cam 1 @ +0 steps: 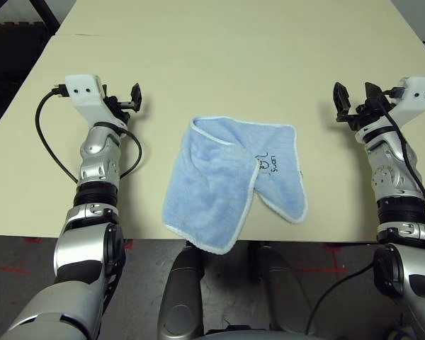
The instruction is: Fold the towel and set it aside.
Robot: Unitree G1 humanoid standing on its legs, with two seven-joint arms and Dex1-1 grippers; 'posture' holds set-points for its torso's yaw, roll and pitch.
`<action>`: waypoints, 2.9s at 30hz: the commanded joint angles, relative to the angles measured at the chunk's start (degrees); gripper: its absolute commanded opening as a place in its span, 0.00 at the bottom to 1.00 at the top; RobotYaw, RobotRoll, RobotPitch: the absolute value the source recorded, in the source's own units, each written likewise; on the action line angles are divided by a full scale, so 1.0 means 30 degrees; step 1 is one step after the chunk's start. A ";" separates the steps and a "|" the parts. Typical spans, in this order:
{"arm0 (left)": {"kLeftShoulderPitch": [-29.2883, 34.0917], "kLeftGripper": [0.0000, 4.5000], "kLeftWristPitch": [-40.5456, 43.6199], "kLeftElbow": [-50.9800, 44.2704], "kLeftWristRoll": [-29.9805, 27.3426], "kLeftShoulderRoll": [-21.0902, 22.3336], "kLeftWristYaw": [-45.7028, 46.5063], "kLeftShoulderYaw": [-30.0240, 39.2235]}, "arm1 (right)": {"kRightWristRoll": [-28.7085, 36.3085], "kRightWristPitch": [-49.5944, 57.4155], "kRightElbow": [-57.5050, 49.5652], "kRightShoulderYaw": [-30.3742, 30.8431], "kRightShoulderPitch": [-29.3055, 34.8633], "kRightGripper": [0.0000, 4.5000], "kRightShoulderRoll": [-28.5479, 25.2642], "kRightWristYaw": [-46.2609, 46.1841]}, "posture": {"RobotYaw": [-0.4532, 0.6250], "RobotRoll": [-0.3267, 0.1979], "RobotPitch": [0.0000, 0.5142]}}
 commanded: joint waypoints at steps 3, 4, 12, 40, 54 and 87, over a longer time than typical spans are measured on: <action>0.0180 0.99 0.0404 0.0628 0.0324 0.0408 -0.0162 -0.0036 | -0.0068 0.0116 0.0114 0.0148 0.0138 1.00 0.0251 0.0012 | 0.45 0.62 0.46; 0.0222 0.99 0.0388 0.0691 0.0322 0.0445 -0.0192 -0.0029 | -0.0067 0.0105 0.0111 0.0182 0.0102 1.00 0.0340 0.0004 | 0.45 0.62 0.47; 0.0452 0.99 0.0546 0.0734 -0.0082 0.0761 -0.1192 0.0149 | -0.0025 0.0471 -0.0555 0.0427 0.0487 1.00 0.0777 -0.0008 | 0.48 0.62 0.45; 0.0856 0.99 0.6026 -0.5453 -0.1614 0.5991 -2.3892 -0.5910 | -0.0212 0.6231 0.2141 0.3830 -0.2257 1.00 -0.3938 1.2045 | 0.51 0.62 0.52; -0.0867 0.99 0.3393 -0.0912 -0.0709 0.5875 -2.5472 -0.5406 | -0.3922 1.3452 0.5320 0.8427 -0.8230 1.00 -0.4465 1.4014 | 0.47 0.62 0.55; -0.1712 1.00 0.3347 0.0273 -0.1911 0.5768 -2.6402 -0.5894 | -0.4735 1.6977 0.5035 0.9973 -0.9181 0.01 -0.2703 1.5272 | 0.47 0.62 0.54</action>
